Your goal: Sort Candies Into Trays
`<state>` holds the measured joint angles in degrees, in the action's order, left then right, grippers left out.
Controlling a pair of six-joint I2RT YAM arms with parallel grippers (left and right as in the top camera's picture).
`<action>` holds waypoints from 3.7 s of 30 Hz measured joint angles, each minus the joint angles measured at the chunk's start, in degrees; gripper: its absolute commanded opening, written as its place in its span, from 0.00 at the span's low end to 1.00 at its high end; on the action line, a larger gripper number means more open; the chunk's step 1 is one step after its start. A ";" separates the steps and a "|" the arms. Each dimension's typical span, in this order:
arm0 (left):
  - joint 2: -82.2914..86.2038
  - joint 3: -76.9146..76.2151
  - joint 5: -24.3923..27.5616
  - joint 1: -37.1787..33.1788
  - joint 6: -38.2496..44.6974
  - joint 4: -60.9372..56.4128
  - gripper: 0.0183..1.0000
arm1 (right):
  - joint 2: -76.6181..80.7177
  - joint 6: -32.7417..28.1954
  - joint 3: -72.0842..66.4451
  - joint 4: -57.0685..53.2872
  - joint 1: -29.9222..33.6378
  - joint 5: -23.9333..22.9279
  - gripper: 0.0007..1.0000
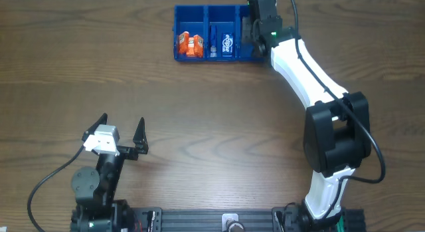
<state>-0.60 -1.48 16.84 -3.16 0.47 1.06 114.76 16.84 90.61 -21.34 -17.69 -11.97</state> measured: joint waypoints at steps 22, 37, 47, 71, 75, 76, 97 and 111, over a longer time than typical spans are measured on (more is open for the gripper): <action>0.00 0.00 0.02 0.00 0.00 0.00 1.00 | -11.82 -1.46 -0.70 -9.90 -0.04 1.42 1.00; 0.00 -0.02 -0.02 0.00 0.00 0.00 1.00 | -72.89 -7.41 -24.94 -20.24 10.12 -7.10 1.00; 0.00 -0.02 -0.02 0.00 0.00 0.00 1.00 | -101.83 -7.28 -52.43 -11.17 13.03 -1.07 1.00; 0.00 -0.02 0.00 0.00 0.00 0.00 1.00 | -114.14 -11.52 -84.80 17.68 11.39 3.32 1.00; 0.00 -0.02 0.00 0.00 0.00 0.00 1.00 | -114.14 -11.89 -87.84 19.65 11.28 3.39 1.00; 0.00 -0.02 0.00 0.00 0.00 0.00 1.00 | -114.14 -11.93 -88.48 20.04 11.28 3.39 1.00; 0.00 -0.02 0.00 0.00 0.00 0.00 1.00 | -114.14 -18.99 -90.09 17.79 13.40 8.39 1.00; 0.00 -0.02 0.00 0.00 0.00 0.00 1.00 | -114.14 -19.17 -90.09 17.31 13.40 8.63 1.00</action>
<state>-0.60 -1.50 16.84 -3.16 0.47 1.06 0.62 -2.33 0.51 -4.03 -4.29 -3.33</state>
